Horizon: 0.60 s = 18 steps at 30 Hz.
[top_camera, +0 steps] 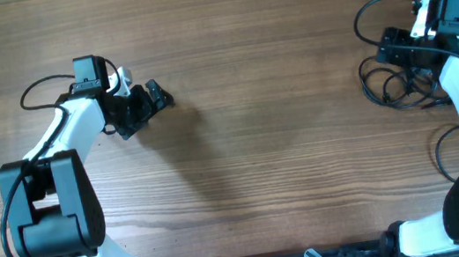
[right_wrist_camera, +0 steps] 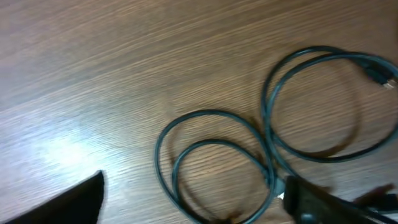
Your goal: Untangle cables
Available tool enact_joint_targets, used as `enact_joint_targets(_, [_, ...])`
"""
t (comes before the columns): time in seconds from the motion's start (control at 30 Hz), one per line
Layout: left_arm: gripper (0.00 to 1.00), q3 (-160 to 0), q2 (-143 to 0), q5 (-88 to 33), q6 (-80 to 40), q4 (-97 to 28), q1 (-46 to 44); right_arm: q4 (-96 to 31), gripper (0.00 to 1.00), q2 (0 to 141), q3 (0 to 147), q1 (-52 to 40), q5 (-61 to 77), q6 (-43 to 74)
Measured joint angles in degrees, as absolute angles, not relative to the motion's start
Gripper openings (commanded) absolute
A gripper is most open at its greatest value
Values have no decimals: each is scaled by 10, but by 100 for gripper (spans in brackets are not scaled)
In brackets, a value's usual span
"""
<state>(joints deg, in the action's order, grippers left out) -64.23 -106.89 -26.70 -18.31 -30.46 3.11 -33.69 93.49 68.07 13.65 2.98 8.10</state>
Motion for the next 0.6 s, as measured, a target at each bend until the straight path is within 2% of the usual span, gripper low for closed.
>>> enact_joint_targets(0.6, [100, -642, -1069, -267, -183, -305, 31, -345, 100, 935, 681, 136, 51, 90])
